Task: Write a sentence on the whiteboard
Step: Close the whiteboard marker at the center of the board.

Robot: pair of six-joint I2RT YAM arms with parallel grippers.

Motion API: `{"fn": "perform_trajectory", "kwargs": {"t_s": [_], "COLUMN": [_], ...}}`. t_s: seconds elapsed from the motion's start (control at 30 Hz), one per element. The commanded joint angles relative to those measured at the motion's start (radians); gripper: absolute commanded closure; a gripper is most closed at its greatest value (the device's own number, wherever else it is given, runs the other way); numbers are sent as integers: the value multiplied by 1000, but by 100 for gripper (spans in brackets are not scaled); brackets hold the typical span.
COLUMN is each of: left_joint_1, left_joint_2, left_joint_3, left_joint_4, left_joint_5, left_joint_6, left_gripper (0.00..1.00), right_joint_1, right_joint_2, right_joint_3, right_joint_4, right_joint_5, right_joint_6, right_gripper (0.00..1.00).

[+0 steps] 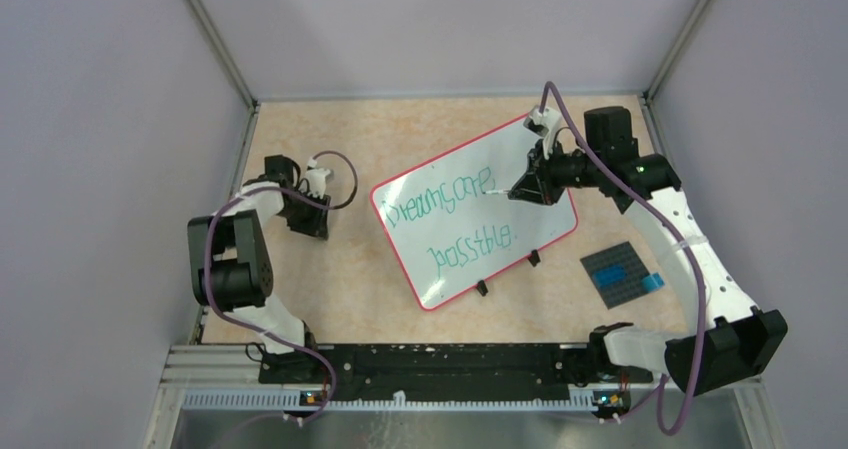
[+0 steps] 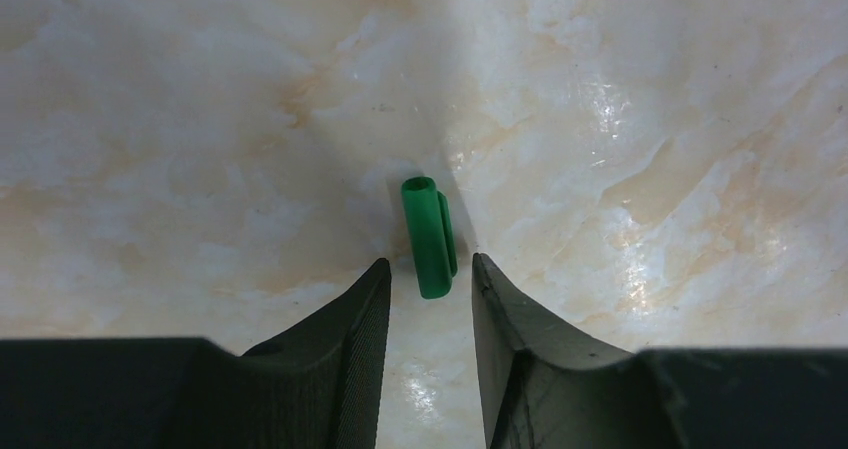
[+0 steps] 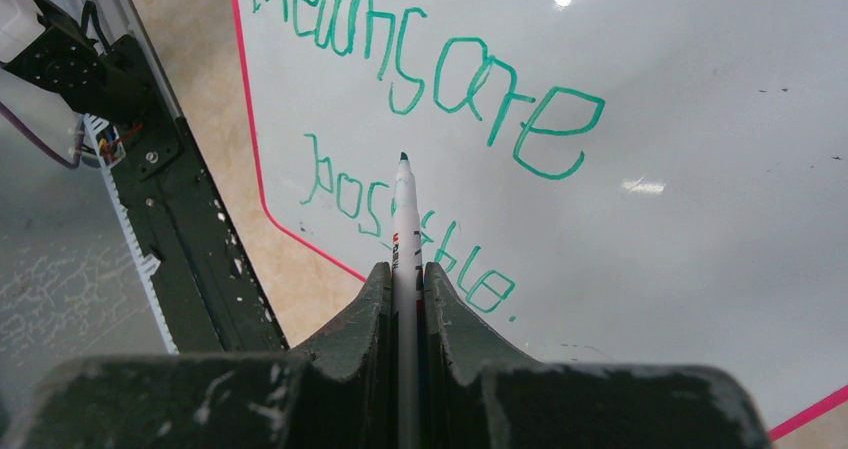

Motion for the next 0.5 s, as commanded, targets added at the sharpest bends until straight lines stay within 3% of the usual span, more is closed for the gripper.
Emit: {"fn": "perform_trajectory", "kwargs": {"t_s": [0.0,0.27,0.47], "left_joint_1": [-31,-55,-24], "left_joint_2": [33,33,-27], "left_joint_3": [-46,-73,-72], "left_joint_4": [89,80,45], "left_joint_5": [-117,-162,-156], "left_joint_6": [-12,-3,1], "left_gripper": [61,75,98], "right_joint_1": [-12,-12,-12], "right_joint_2": [-26,-21,-12], "right_joint_3": [12,16,30], "right_joint_4": [30,24,21], "right_joint_5": [-3,2,0], "right_joint_6": [10,7,9], "right_gripper": [100,100,100]}}
